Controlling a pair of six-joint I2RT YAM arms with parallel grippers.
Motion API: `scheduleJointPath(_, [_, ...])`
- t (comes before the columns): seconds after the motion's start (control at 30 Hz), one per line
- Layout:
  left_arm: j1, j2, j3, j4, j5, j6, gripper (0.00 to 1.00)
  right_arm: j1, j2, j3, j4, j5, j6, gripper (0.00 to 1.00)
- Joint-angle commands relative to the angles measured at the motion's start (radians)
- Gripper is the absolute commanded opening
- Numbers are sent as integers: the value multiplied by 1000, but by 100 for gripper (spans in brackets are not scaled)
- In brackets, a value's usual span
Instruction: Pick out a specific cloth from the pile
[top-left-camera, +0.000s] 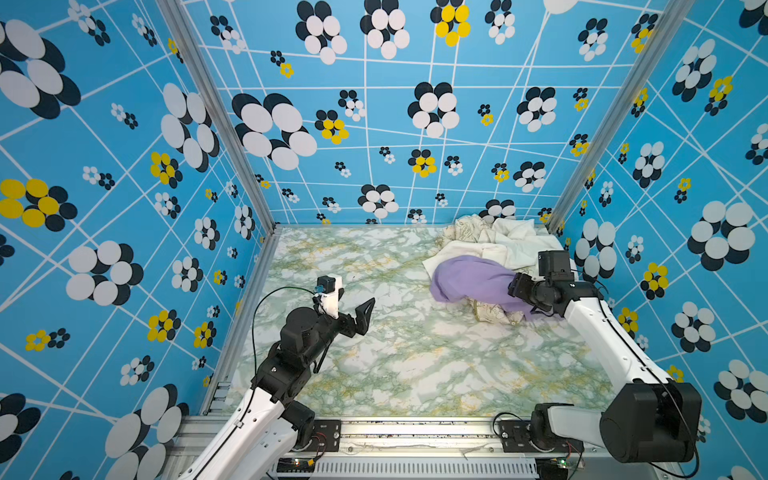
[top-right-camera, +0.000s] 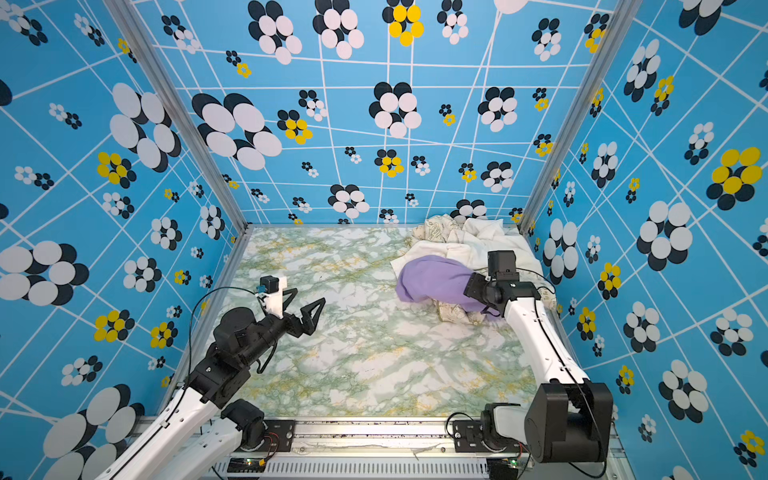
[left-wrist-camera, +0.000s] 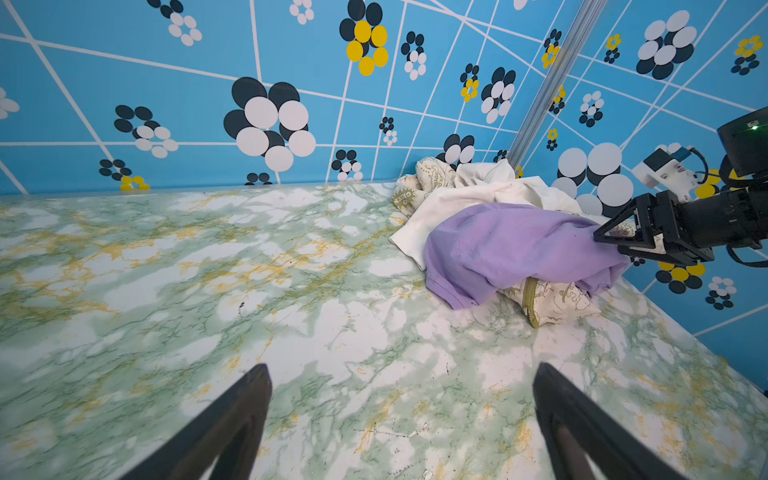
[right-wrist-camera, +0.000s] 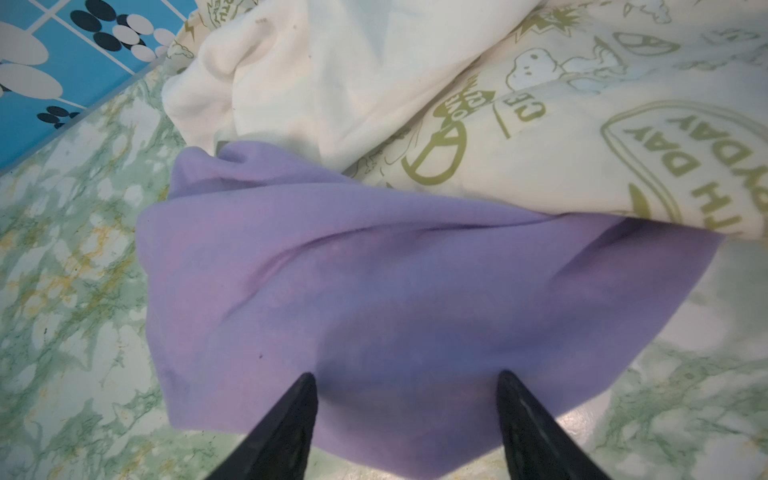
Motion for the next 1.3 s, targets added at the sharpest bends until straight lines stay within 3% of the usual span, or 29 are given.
scheduleJointPath(0.0, [-7, -5, -10, 23, 3, -7, 99, -10, 15, -28, 61, -4, 43, 55])
scheduleJointPath(0.27, [-6, -6, -10, 25, 1, -5, 99, -22, -3, -46, 146, -36, 80, 7])
scheduleJointPath(0.33, [-6, -8, -12, 23, 1, -5, 99, -24, -24, -44, 164, -27, 86, 0])
scheduleJointPath(0.83, [-7, -38, -39, 23, -9, -6, 99, -28, -196, 133, 365, -9, 105, 0])
scheduleJointPath(1.27, [-6, -55, -61, 27, -13, -9, 99, -17, -122, 392, 528, -181, 147, 0])
